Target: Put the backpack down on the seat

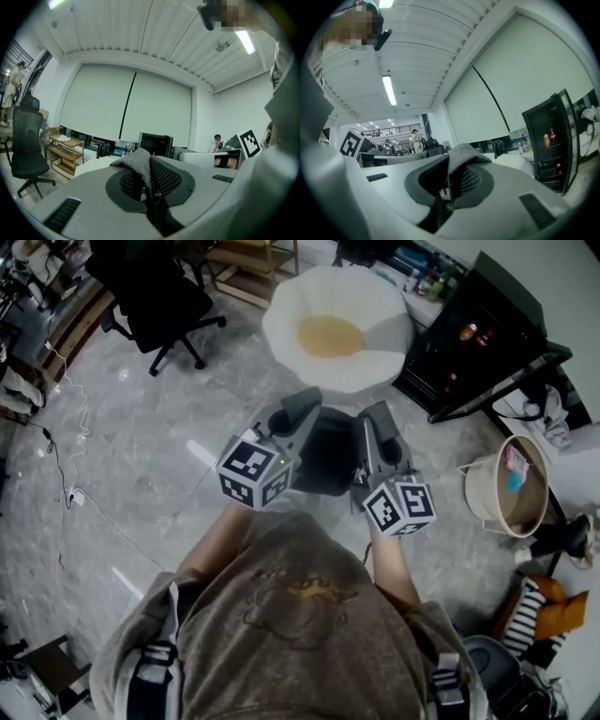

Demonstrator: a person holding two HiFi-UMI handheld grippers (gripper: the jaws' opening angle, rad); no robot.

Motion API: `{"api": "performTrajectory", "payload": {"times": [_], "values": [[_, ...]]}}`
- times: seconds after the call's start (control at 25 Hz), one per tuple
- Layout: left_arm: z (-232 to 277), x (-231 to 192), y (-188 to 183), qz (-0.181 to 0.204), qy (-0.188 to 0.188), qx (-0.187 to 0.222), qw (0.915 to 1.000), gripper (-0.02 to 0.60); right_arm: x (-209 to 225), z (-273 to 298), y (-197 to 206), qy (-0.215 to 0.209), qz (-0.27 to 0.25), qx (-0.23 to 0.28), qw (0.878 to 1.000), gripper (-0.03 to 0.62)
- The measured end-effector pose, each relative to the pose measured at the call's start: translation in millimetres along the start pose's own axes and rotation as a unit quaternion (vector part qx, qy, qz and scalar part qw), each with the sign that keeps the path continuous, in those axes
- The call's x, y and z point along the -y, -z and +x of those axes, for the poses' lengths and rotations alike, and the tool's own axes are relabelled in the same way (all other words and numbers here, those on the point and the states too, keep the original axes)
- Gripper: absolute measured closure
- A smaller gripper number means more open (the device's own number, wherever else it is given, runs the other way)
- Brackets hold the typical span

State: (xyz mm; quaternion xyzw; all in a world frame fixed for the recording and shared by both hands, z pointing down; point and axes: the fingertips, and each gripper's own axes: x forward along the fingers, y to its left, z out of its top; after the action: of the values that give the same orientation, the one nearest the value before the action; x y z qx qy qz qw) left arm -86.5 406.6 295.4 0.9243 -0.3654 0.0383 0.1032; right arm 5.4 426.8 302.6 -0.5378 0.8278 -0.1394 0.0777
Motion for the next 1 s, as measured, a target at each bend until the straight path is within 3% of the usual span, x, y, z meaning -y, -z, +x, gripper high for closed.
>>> {"api": "performTrajectory", "payload": {"times": [0.36,1.0], "values": [[55,-55,-11,-0.011,0.002,-0.016,0.9998,0.552,31,66,-6,-0.002,0.015,-0.009,1.000,0.566],[145,-136,-46,0.007,0.049,-0.018,0.9986,0.552,84,177,-34,0.027,0.017,0.008,0.999,0.566]]}}
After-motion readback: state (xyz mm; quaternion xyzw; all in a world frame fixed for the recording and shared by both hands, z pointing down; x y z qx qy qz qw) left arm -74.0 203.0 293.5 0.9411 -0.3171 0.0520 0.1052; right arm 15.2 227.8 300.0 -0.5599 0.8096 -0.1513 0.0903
